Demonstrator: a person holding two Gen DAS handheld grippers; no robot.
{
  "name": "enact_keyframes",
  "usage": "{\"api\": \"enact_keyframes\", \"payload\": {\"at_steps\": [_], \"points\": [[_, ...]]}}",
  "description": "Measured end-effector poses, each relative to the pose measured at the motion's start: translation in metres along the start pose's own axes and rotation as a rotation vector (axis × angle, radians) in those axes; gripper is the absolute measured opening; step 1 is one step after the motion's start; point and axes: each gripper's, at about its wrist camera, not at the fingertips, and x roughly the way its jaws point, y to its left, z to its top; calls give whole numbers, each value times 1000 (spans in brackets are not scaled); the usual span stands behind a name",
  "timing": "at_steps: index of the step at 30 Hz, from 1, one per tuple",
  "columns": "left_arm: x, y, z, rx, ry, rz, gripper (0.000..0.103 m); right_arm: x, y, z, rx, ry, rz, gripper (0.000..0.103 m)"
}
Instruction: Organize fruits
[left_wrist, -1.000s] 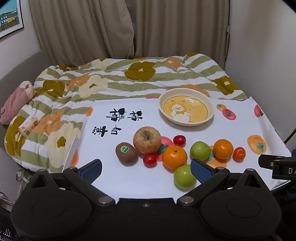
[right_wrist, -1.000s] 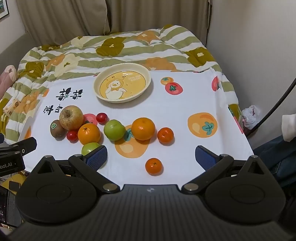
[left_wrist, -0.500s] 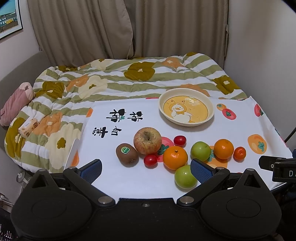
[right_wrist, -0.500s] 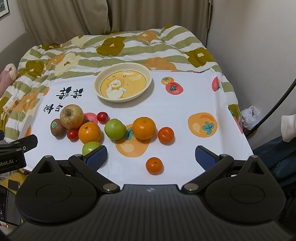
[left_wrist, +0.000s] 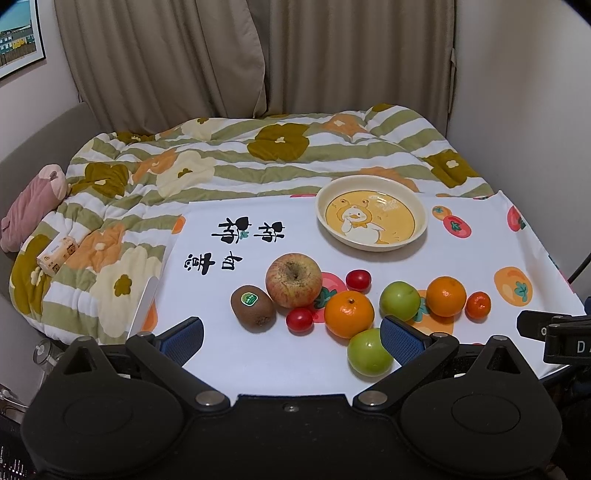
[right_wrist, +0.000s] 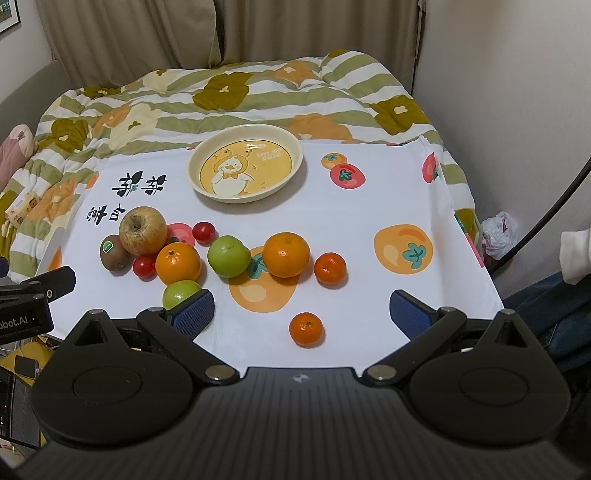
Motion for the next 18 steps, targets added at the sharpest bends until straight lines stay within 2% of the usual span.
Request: {"api": "enact_keyframes", "payload": {"at_steps": [18], "points": [[0,1,3,1,1,9,103,1,-1,1,-1,1,-1,103]]}}
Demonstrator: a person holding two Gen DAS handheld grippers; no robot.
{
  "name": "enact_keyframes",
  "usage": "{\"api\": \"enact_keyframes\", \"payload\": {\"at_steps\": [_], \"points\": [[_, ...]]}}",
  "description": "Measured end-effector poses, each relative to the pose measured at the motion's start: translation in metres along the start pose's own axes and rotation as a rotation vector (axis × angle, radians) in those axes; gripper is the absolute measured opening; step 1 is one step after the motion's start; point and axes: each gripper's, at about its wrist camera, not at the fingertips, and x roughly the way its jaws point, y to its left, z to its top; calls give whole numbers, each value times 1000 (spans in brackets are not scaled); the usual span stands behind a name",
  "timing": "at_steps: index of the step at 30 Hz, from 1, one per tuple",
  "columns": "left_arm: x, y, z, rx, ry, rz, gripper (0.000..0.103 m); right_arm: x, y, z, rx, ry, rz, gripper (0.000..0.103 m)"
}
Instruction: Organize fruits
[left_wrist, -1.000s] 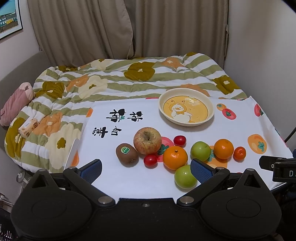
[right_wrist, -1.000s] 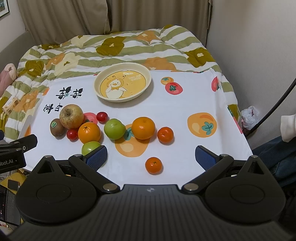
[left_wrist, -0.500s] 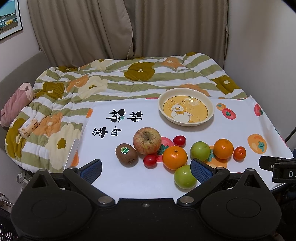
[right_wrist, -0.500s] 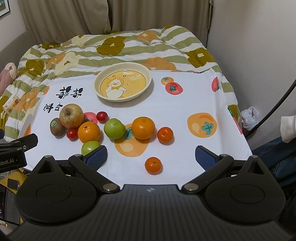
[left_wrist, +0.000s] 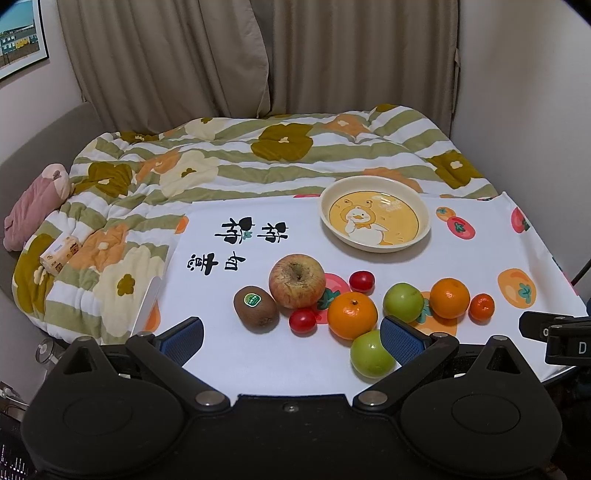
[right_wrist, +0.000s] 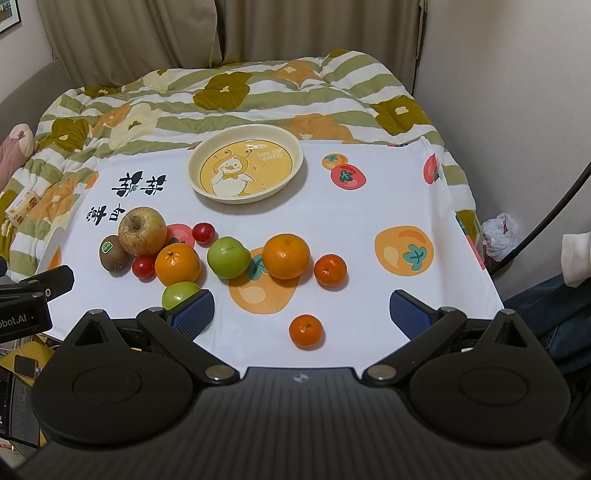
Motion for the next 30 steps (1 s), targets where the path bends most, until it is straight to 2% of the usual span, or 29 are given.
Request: {"api": "enact_keyframes", "payload": {"at_steps": [30], "points": [[2,-3,4,3,-3,4,103,-1,0,1,-1,-2,-1,103]]}}
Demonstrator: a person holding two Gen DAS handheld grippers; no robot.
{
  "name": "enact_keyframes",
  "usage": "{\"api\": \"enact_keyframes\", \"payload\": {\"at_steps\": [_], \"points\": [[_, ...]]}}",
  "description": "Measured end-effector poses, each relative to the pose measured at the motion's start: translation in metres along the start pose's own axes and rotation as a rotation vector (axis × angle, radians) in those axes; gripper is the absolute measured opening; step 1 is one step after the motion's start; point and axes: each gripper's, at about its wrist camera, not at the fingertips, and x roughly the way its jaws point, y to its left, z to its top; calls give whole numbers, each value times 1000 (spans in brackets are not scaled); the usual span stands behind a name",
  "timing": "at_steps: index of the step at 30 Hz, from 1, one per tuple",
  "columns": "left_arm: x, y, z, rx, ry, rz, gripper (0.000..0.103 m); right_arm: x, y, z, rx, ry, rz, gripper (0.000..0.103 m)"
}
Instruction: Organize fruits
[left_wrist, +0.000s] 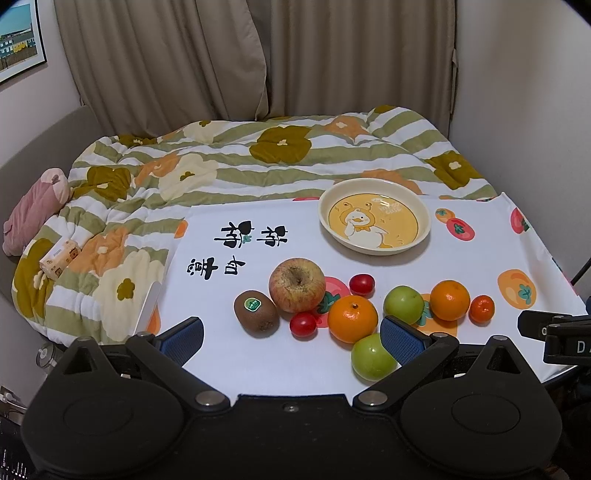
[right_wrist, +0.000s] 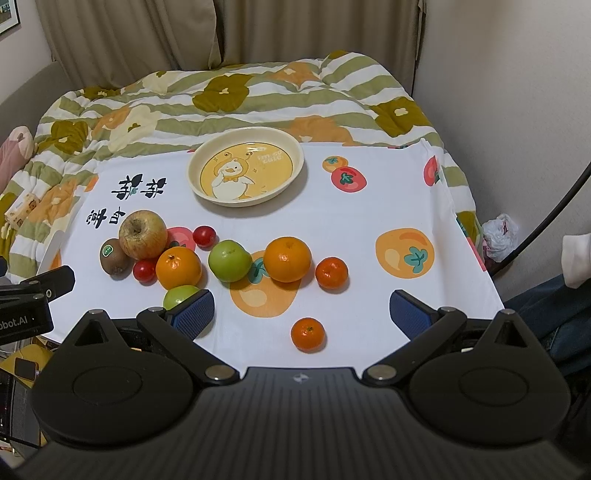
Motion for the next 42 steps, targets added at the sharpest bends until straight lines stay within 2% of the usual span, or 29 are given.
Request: {"api": "enact_keyframes", "payload": {"at_steps": [9,17,24,34,42], "points": [[2,-1,5,27,6,-10,103,0,-2,5,16,3,-1,103],[21,-7,-3,75,-1,-89,103,10,-4,12,-45,-42,-24,103],[49,-27,-18,78,32,-89,103,52,-14,16,-139,-52,50,103],[88,-69,-33,7,101,-31,100,120,-29,25,-288,-24,202,103],[116,-92,-41,-48,156,15,97,160,-38,30,-378,9,284,103]]}}
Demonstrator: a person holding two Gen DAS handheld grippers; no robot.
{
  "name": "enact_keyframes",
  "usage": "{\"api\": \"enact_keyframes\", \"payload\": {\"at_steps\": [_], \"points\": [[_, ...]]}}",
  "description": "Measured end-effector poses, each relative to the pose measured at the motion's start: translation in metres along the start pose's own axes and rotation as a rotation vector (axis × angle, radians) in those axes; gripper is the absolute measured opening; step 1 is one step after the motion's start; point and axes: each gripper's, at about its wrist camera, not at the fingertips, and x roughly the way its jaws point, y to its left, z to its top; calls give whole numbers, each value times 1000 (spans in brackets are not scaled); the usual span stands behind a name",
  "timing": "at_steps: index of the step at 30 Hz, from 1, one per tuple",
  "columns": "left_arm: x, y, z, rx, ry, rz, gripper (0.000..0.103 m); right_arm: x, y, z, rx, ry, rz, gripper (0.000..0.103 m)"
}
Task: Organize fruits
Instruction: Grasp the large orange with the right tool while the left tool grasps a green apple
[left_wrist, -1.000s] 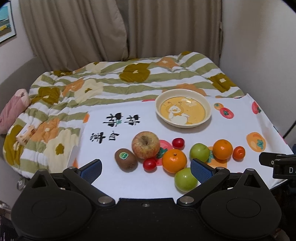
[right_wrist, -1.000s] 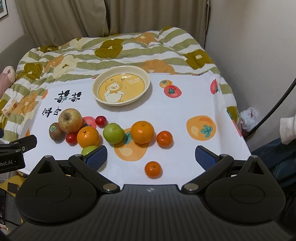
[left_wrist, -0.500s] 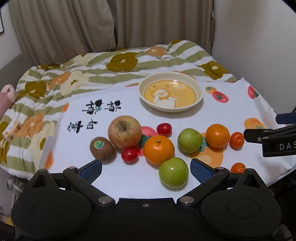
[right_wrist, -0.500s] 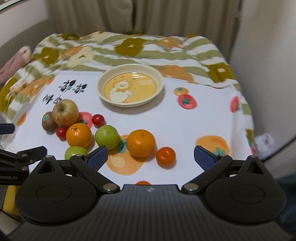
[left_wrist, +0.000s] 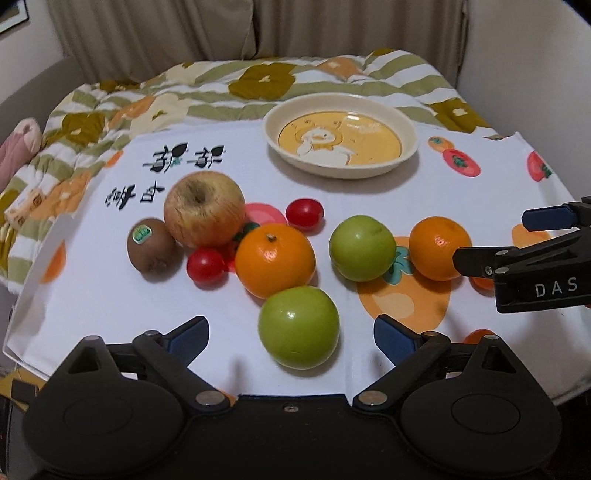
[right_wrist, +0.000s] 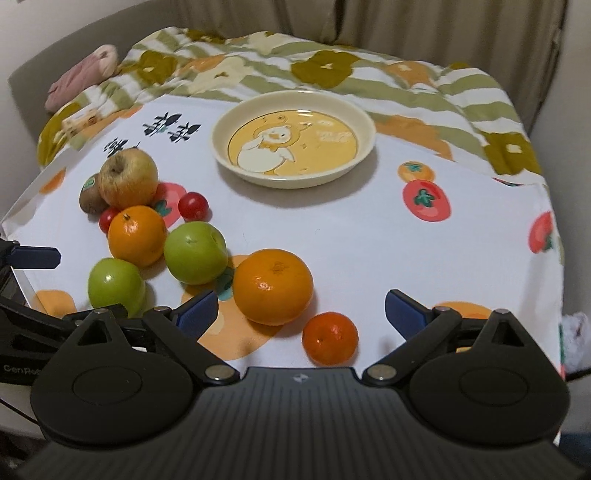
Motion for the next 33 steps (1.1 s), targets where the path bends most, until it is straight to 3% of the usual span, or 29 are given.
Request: {"api": "enact_keyframes", "payload": {"at_steps": [4,8,12,19,23,33], "points": [[12,-3,-2,-28,21,27,96,16,-3,2,-40,16,38,103],[21,-3,-2,-56,44,44,87,29,-2,6,-70,31,76,103],[28,-2,0,-76,54,53,84,39,-2,10,-91,47,102,98],[41,2,3,-114,87,38,74,52,-3,13,-107,81,119,96],[42,2,3,-127,83,1,61,56,-4,14,-99,91,129,93],[40,-1,2,-96,74,-1,60,59,-3,12,-94,100,159,82]]}}
